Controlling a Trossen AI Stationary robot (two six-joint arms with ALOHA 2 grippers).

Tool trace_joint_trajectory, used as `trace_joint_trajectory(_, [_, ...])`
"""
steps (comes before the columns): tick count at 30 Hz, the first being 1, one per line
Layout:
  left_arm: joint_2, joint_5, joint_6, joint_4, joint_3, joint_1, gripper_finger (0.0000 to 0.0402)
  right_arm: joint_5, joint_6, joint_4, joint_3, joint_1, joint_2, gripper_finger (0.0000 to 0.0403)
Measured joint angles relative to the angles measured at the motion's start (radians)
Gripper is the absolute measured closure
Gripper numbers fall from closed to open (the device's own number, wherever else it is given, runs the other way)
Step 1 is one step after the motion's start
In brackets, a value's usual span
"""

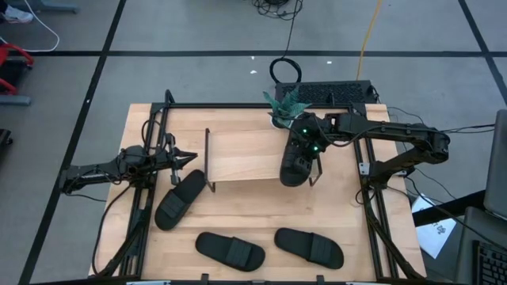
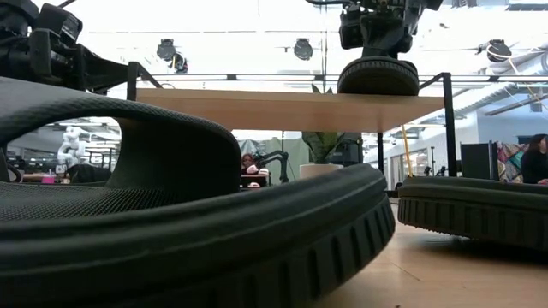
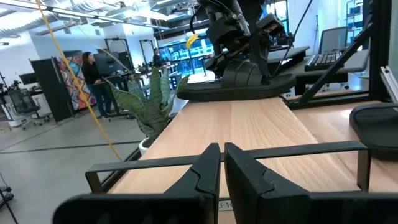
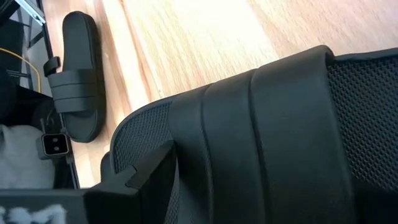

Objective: Pick and place slides into the shelf
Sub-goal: Put the top right black slipper on the shelf

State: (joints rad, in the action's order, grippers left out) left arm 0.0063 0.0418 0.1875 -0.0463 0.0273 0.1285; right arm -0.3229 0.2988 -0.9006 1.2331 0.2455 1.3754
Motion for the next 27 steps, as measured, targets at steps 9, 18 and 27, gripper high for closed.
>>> trace_joint_trajectory(9, [0.000, 0.062, -0.056, 0.000, 0.000, 0.000, 0.0371, -0.013, 0.038, -0.015, 0.000, -0.021, 0.000, 0.0174])
trace_joint_trajectory(18, [0.081, 0.219, -0.109, -0.072, 0.000, 0.000, 0.0371, -0.010, 0.053, 0.000, -0.001, -0.044, -0.004, 0.0174])
trace_joint_trajectory(27, [0.306, 0.220, -0.111, -0.258, 0.000, 0.001, 0.0371, -0.013, 0.049, 0.028, -0.003, -0.045, -0.011, 0.0174])
